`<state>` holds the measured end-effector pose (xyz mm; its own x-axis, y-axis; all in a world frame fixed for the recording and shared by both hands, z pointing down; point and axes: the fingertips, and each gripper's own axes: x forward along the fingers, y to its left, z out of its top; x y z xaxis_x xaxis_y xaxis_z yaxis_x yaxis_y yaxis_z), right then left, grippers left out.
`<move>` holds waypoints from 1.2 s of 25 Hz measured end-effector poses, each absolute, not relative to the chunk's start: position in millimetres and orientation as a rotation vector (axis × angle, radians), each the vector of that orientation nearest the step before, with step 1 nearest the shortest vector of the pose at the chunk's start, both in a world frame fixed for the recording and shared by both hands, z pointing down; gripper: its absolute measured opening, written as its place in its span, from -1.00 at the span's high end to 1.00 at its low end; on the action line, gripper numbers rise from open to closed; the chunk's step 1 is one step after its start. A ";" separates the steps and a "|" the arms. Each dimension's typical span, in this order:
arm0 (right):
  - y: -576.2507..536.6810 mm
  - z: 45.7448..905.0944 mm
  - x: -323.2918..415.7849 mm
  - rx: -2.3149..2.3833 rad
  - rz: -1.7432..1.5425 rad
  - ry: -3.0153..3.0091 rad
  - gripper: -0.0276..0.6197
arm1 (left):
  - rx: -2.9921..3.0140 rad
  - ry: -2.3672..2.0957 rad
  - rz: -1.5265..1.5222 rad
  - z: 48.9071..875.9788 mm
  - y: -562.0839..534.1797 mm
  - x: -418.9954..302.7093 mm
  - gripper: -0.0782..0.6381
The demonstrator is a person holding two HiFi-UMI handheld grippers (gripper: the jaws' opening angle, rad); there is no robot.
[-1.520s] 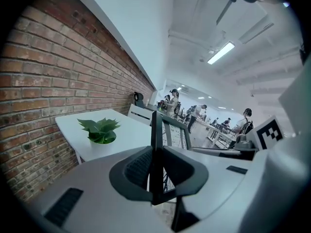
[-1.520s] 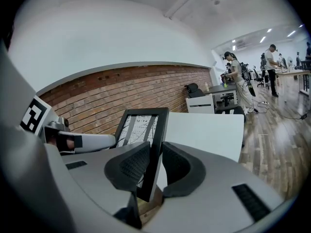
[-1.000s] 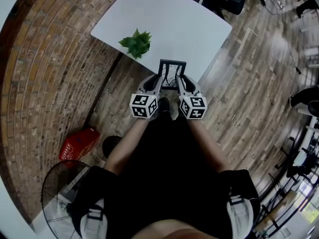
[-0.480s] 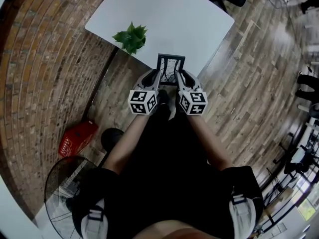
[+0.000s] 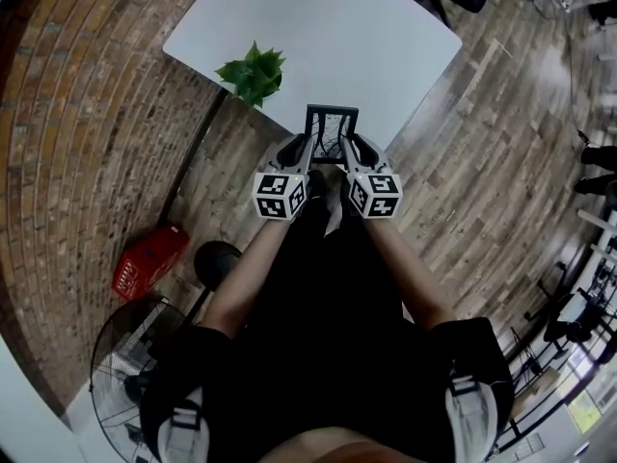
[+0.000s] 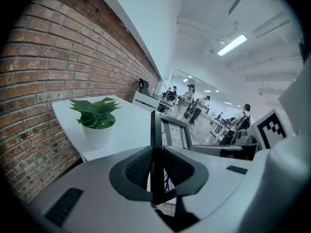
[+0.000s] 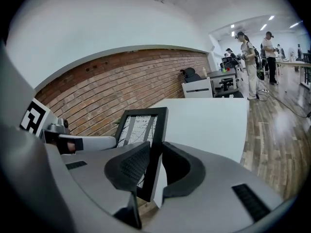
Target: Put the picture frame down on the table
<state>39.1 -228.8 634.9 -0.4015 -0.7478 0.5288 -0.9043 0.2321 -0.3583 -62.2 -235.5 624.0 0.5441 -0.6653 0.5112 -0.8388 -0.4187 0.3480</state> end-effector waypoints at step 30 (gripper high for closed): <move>-258.3 727.9 41.0 1.394 1.062 -2.128 0.67 | 2.035 -1.176 0.513 724.8 -265.1 -59.4 0.56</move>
